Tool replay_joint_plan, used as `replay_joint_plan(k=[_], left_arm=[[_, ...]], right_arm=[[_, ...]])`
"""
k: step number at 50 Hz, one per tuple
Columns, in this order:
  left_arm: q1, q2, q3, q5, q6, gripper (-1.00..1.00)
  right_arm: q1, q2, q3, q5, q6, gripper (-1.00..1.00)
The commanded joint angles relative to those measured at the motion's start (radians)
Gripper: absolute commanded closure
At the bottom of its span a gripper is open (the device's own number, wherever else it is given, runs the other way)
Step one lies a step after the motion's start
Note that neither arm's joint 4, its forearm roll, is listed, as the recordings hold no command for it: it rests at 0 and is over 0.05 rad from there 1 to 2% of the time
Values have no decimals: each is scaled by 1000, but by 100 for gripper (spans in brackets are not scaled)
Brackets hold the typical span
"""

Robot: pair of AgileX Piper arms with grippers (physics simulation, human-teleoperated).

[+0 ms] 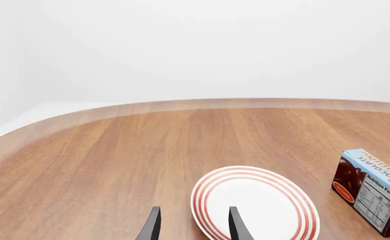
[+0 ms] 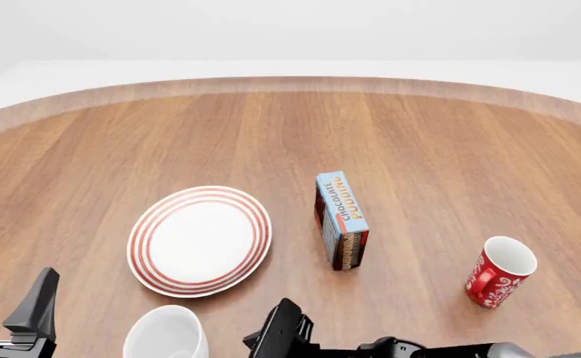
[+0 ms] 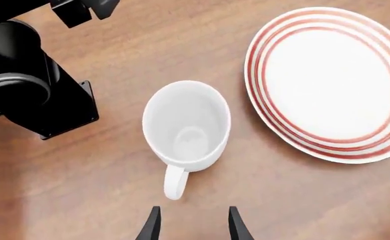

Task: Pick up the white mug and put it on the plate, and put the chocolate pudding to the right of the plate.

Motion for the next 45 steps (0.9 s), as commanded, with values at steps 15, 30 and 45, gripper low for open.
replay_joint_plan(k=[15, 30, 45], left_arm=[[0, 0, 0, 0, 0, -100], [0, 0, 0, 0, 0, -100], [0, 0, 0, 0, 0, -100]], right_arm=[[22, 45, -69, 50, 24, -100], [32, 72, -121, 93, 16, -100], [46, 111, -152, 97, 25, -100]])
